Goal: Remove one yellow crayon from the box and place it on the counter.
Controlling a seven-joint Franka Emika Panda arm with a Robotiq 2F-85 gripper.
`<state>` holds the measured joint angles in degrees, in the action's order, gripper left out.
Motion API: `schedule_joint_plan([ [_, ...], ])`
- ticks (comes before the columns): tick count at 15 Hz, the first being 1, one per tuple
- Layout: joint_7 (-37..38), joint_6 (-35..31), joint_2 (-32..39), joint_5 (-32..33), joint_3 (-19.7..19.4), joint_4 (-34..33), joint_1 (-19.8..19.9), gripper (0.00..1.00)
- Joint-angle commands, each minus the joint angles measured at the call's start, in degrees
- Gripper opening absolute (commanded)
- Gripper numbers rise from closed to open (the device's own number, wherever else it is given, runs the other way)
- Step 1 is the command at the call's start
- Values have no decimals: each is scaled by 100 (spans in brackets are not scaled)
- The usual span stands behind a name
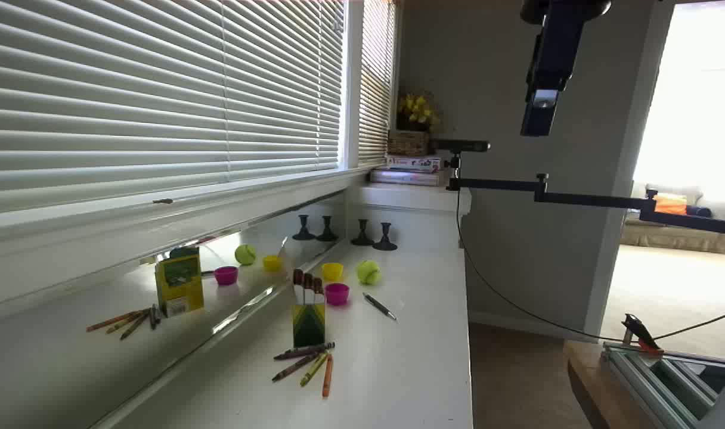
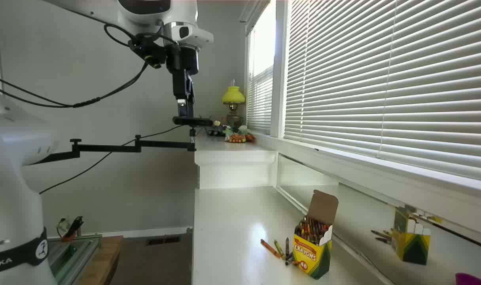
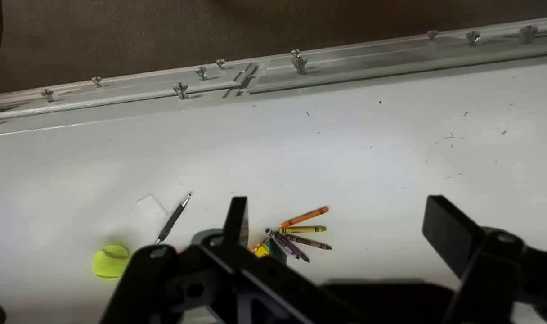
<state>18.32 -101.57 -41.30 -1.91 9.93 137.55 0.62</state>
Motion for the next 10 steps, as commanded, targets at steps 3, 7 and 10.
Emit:
schedule_joint_plan([
  [3, 16, 8, 7, 19, -25, -14, -32, 100],
  [7, 139, -227, 50, 30, -47, 97, 63, 100],
  [10, 346, -426, 200, -5, -175, 395, 265, 100],
])
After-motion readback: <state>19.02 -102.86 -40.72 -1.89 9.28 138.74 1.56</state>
